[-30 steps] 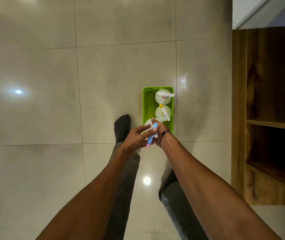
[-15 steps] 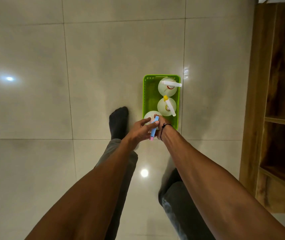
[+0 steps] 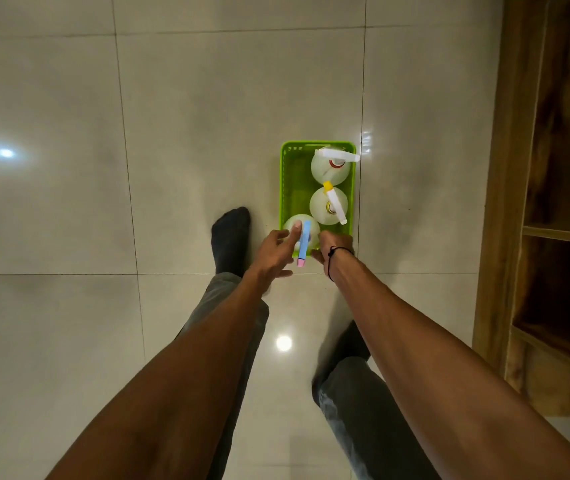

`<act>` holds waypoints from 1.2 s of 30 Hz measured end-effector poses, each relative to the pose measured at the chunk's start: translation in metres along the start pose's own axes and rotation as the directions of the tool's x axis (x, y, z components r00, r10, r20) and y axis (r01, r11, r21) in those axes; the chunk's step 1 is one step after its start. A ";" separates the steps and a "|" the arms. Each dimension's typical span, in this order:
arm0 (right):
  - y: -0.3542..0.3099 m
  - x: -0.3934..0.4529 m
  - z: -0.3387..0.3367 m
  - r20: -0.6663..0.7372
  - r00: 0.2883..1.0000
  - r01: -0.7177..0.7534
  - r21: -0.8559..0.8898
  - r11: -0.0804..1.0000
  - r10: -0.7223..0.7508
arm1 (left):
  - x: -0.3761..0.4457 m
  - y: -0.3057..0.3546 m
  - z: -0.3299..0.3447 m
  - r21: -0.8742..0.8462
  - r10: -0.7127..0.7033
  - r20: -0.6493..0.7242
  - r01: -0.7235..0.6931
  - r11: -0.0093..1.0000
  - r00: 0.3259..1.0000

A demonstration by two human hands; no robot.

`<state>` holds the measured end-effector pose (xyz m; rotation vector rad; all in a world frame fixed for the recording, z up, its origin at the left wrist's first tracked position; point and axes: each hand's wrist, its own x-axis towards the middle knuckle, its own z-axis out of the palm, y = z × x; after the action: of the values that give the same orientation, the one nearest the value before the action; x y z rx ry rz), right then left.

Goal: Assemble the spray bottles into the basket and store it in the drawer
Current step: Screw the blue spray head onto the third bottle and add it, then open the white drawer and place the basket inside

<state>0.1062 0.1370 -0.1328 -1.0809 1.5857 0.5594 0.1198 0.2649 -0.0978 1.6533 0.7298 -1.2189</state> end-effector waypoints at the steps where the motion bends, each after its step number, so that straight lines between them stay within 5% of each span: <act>1: 0.000 0.000 -0.007 -0.066 0.997 0.027 -0.041 0.999 -0.029 | 0.000 0.000 -0.002 -0.029 -0.004 -0.052 0.003 1.000 0.999; 5: -0.001 0.006 -0.033 -0.297 0.926 0.155 -0.262 0.952 -0.232 | 0.009 0.000 -0.007 -0.062 0.015 -0.260 -0.032 0.998 0.966; 8: -0.006 0.015 -0.039 -0.273 0.895 0.269 -0.298 0.916 -0.352 | 0.019 0.002 -0.003 -0.060 0.020 -0.258 -0.037 0.998 0.966; 15: -0.022 0.036 -0.023 -0.052 0.951 0.299 -0.097 0.949 -0.305 | 0.036 0.029 0.011 -0.220 -0.063 -0.036 0.054 0.974 0.997; 36: -0.195 0.005 -0.082 0.015 0.964 0.265 0.069 0.962 -0.267 | 0.018 0.214 0.028 -0.079 -0.054 0.145 0.066 0.995 0.988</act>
<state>0.2326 -0.0236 -0.0778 -1.2087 1.3993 0.3349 0.2981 0.1539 -0.0469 1.4686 0.7361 -1.3173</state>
